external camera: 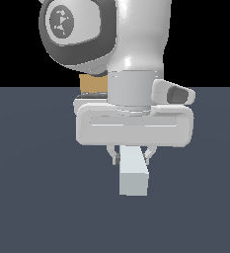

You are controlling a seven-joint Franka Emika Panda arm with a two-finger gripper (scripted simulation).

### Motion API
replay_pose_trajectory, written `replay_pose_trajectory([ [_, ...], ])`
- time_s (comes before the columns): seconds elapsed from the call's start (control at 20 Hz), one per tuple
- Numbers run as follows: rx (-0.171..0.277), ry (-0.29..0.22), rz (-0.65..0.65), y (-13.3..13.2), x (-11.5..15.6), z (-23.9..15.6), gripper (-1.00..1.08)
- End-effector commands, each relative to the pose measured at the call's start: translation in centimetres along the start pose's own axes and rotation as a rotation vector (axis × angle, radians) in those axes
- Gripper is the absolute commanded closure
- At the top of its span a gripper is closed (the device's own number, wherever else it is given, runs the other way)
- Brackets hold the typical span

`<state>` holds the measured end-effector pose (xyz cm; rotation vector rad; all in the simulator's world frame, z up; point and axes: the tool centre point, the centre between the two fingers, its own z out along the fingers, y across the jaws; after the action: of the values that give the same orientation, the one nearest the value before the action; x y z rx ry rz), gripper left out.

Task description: Insert the peg into the horizontal hole in a box.

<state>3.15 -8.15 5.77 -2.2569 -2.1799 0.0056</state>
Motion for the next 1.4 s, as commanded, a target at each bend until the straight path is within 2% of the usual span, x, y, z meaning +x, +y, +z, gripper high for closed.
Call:
replay_pose_trajectory([
  [0.0,-0.005,0.0,-0.016,-0.8,2.4,-1.2,1.08],
  [0.35,-0.005,-0.001,-0.049,-3.0,8.0,-3.5,1.08],
  [0.6,-0.005,-0.001,-0.063,-3.8,10.2,-4.5,1.08],
  [1.35,-0.009,0.001,-0.065,-3.6,10.3,-4.7,1.08],
])
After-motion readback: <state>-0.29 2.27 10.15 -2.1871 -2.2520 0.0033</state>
